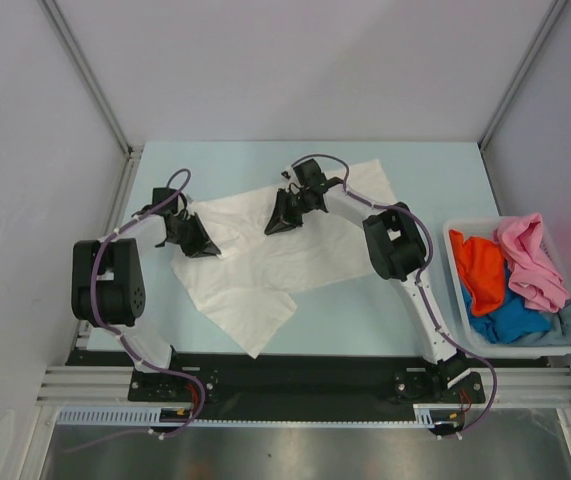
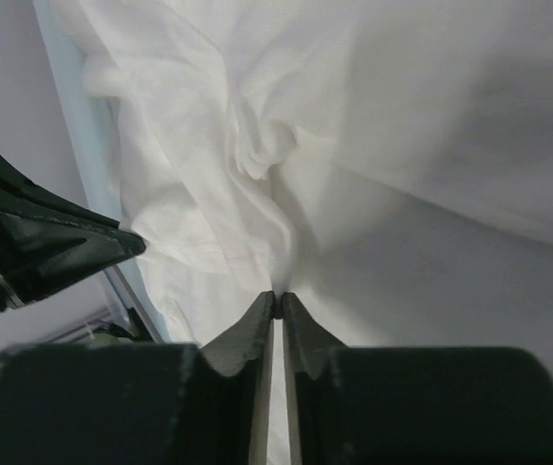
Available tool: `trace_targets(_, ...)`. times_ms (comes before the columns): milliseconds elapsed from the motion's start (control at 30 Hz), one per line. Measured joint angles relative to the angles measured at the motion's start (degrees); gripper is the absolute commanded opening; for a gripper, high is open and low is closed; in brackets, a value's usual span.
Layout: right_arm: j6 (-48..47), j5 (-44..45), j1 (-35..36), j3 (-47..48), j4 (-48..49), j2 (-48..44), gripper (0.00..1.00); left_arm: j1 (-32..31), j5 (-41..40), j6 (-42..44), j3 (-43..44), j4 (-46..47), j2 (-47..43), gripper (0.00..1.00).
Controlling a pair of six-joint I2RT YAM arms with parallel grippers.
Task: Fold and stack the t-shirts
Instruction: Fold the tshirt
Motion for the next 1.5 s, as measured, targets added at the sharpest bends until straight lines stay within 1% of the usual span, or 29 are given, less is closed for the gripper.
trace_targets(33, 0.6, -0.2, 0.0, 0.0, 0.2, 0.0, 0.04, 0.0, 0.2, 0.0, 0.3, -0.2, 0.0, 0.09)
trace_targets(67, 1.3, -0.4, 0.0, 0.0, 0.3, 0.0, 0.0, 0.1, 0.3, -0.1, 0.5, -0.3, 0.0, 0.08)
trace_targets(233, 4.6, -0.8, 0.0, 0.0, 0.8, 0.0, 0.0, 0.8, 1.1, -0.9, 0.8, -1.9, -1.1, 0.04)
trace_targets(400, 6.0, -1.3, 0.0, -0.9, 0.9, -0.3, 0.0, 1.2, 1.6, -1.6, 0.5, -2.8, -3.1, 0.01)
trace_targets(700, 6.1, -2.2, 0.0, -2.7, 0.7, -0.3, 0.0, 2.4, 1.5, -2.4, -2.0, -4.4, -5.2, 0.01)
trace_targets(1233, 6.0, -3.5, 0.3, -4.5, 0.2, -0.7, 0.0, 2.6, -0.7, -2.5, -3.3, -5.9, -6.5, 0.03)
trace_targets(1267, 6.0, -3.6, 0.3, -4.5, 0.2, -0.7, 0.0, 2.7, -0.9, -2.5, -3.4, -5.9, -6.6, 0.04)
trace_targets(1333, 6.0, -3.9, 0.3, -4.5, 0.2, -0.8, 0.02, 2.8, -1.3, -2.4, -3.9, -6.3, -6.9, 0.19)
trace_targets(1367, 6.0, -3.9, 0.3, -4.5, 0.2, -0.8, 0.11, 3.0, -1.6, -2.3, -4.2, -6.4, -7.2, 0.28)
trace_targets(1400, 6.1, -3.9, 0.3, -4.5, 0.2, -0.9, 0.17, 3.3, -1.7, -2.3, -4.5, -6.6, -7.5, 0.45)
trace_targets(1433, 6.0, -3.9, 0.3, -4.5, 0.2, -0.9, 0.24, 3.7, -2.0, -2.3, -4.6, -7.0, -7.7, 0.51)
trace_targets(1467, 5.9, -3.9, 0.3, -4.5, 0.0, -0.9, 0.34, 4.3, -2.3, -2.4, -4.6, -7.3, -8.0, 0.59)
trace_targets(1500, 5.9, -3.9, 0.3, -4.4, -0.2, -0.9, 0.37, 4.9, -2.8, -2.1, -4.6, -7.3, -8.2, 0.61)
